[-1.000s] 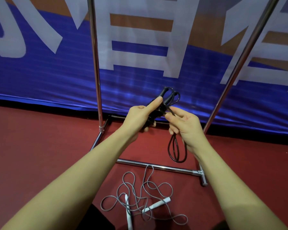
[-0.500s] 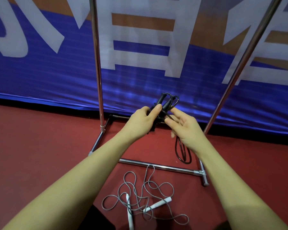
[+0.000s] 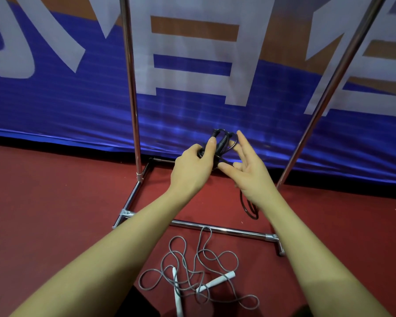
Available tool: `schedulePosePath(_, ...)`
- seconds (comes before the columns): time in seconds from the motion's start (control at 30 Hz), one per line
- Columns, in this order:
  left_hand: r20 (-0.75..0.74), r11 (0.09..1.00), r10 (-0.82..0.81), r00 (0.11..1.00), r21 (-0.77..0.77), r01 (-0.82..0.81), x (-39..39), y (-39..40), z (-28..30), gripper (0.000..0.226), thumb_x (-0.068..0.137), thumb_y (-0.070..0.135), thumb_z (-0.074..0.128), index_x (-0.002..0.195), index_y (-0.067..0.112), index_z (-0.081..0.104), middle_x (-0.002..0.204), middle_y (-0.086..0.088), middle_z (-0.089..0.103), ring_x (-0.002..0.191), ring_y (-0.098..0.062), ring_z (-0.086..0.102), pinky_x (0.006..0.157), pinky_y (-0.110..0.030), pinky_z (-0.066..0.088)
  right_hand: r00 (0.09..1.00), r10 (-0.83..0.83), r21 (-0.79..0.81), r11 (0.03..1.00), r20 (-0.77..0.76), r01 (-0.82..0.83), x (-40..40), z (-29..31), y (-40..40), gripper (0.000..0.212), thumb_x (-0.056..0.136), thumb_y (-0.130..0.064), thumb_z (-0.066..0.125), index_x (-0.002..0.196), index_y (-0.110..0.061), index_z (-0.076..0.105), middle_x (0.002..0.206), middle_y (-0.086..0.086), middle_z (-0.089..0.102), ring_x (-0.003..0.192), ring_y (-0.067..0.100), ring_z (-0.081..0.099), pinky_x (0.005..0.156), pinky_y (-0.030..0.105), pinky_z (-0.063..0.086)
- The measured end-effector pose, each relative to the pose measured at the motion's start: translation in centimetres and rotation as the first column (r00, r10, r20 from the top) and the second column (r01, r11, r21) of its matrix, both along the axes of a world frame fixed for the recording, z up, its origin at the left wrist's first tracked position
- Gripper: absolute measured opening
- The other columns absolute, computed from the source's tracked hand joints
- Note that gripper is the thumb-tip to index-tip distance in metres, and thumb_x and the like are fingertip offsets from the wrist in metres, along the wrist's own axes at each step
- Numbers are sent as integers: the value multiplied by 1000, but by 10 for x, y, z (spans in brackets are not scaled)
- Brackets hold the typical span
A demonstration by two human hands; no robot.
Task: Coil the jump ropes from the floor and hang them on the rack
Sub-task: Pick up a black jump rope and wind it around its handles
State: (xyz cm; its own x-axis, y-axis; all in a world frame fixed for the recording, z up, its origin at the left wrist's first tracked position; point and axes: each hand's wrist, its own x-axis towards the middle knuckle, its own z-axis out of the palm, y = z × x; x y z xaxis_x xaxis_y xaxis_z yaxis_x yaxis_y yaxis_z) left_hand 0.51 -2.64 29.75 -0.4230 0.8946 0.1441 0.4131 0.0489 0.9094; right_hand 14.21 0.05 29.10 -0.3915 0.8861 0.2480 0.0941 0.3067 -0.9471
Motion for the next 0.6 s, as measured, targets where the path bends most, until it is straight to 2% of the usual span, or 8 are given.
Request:
schedulePosePath(0.1,-43,999,-33,999,-42,31,-1,0,1,56,89,68,32,66,19,50,64,2,58,76,-28,63,81,-43,52,1000,4,-11,1000,-18,-4,1,0,1,81,87,-4,65,149,-30,20,139,-20,42,53,9,30,51,15,36)
schedulePosePath(0.23,-132,995,-56,990,-84,45,-5,0,3,61,93,64,24,75,17,58,65,1,60,70,-23,62,76,-39,53,996,35,-69,997,-84,-41,-1,3,-3,75,85,5,63,142,-31,29,120,-28,49,46,3,34,45,14,33)
schedulePosePath(0.37,-99,993,-98,990,-80,90,-5,0,4,58,96,59,23,73,18,58,68,-2,63,65,-26,64,69,-37,52,992,53,-71,996,-112,-62,-1,5,-4,71,83,7,63,132,-36,36,111,-30,56,45,4,32,44,18,29)
schedulePosePath(0.47,13,986,-149,989,-67,150,-5,2,5,59,95,60,27,79,18,65,69,-3,64,64,-26,63,64,-36,49,991,44,-54,997,-123,-51,-1,6,-3,70,83,7,64,128,-38,38,115,-27,56,46,5,31,45,17,32)
schedulePosePath(0.53,162,976,-188,969,-82,203,-4,1,9,56,94,62,31,81,23,69,74,-6,67,65,-26,62,63,-37,50,992,49,-23,998,-114,-52,0,7,-3,70,82,6,66,126,-42,40,120,-23,56,49,7,31,47,16,34)
schedulePosePath(0.6,307,967,-201,930,-87,237,-2,0,13,57,94,61,34,83,18,70,73,-8,66,60,-26,60,59,-34,50,992,48,-5,999,-112,-49,1,8,-4,70,82,4,67,124,-45,41,124,-23,54,51,7,30,50,14,36)
